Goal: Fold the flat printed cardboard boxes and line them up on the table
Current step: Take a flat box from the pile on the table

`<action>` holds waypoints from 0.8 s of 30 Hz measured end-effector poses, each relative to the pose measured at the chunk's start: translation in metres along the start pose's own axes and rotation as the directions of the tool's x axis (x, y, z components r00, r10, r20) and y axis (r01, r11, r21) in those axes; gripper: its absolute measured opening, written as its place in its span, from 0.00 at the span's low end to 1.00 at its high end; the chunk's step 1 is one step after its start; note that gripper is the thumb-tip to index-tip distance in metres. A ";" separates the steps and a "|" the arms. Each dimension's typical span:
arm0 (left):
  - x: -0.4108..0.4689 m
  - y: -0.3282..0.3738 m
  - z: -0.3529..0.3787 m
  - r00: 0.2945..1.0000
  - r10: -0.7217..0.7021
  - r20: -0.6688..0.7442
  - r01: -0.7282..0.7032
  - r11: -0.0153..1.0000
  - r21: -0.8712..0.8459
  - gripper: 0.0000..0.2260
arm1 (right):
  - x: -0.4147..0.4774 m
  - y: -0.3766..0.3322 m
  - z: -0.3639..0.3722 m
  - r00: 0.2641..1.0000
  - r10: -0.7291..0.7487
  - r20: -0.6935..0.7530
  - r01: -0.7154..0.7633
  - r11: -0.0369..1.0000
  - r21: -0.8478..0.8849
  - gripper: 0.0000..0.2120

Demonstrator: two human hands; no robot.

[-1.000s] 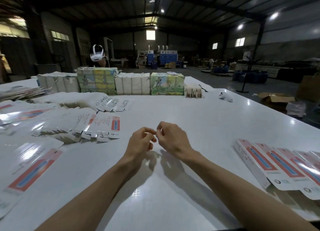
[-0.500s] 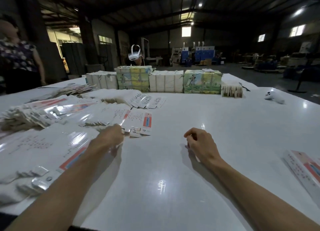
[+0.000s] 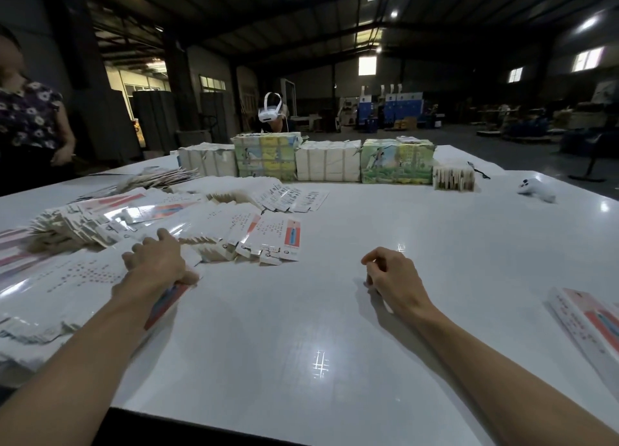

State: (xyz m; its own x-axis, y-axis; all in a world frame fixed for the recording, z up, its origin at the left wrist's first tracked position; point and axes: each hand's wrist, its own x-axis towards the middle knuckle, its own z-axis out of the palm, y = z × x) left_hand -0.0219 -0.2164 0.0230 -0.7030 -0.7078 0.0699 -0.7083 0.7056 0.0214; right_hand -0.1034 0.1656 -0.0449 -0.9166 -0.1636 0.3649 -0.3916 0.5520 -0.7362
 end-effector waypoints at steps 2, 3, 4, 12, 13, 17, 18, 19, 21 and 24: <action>0.000 -0.003 -0.002 1.000 0.001 -0.018 -0.001 0.999 -0.042 0.48 | 0.000 0.000 0.000 1.000 -0.005 -0.001 0.005 1.000 0.006 0.09; 0.000 -0.005 -0.003 1.000 0.021 -0.023 -0.022 0.998 -0.060 0.41 | 0.001 0.001 0.000 1.000 -0.005 0.005 0.005 1.000 0.012 0.09; 0.000 -0.008 -0.003 0.999 0.046 -0.028 -0.048 0.996 -0.076 0.34 | 0.001 0.001 0.000 1.000 -0.003 0.014 0.003 1.000 0.022 0.10; 0.005 0.004 -0.037 0.970 0.212 -0.117 -0.241 0.900 -0.364 0.15 | 0.003 0.004 0.004 0.999 -0.011 0.038 0.009 0.999 0.053 0.10; 0.003 0.012 -0.043 0.960 0.263 -0.092 -0.275 0.839 -0.469 0.15 | 0.004 0.004 0.004 0.999 -0.014 0.038 0.012 0.999 0.053 0.10; -0.012 0.063 -0.046 0.837 0.529 0.142 -0.150 0.472 -0.869 0.14 | 0.004 0.004 0.004 0.999 -0.035 0.022 0.032 0.995 0.096 0.10; -0.018 0.078 -0.041 0.788 0.587 0.184 -0.100 0.418 -0.903 0.15 | 0.005 0.004 0.003 0.999 -0.045 0.015 0.043 0.992 0.115 0.10; -0.026 0.094 -0.035 0.735 0.642 0.217 -0.061 0.381 -0.922 0.17 | 0.005 0.003 0.003 0.998 -0.057 0.006 0.056 0.990 0.131 0.10; -0.044 0.124 -0.020 0.609 0.738 0.290 0.055 0.325 -0.944 0.19 | 0.006 0.002 0.002 0.995 -0.089 -0.037 0.094 0.981 0.169 0.11; -0.072 0.159 0.002 0.376 0.837 0.397 0.323 0.283 -0.903 0.20 | 0.008 -0.001 0.000 0.976 -0.153 -0.153 0.184 0.959 0.217 0.10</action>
State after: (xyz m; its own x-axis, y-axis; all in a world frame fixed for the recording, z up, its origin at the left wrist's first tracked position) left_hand -0.0840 -0.0528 0.0197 -0.8827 0.3110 -0.3522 -0.3699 0.0022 0.9291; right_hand -0.1109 0.1638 -0.0415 -0.8225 -0.1192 0.5561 -0.5619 0.3219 -0.7620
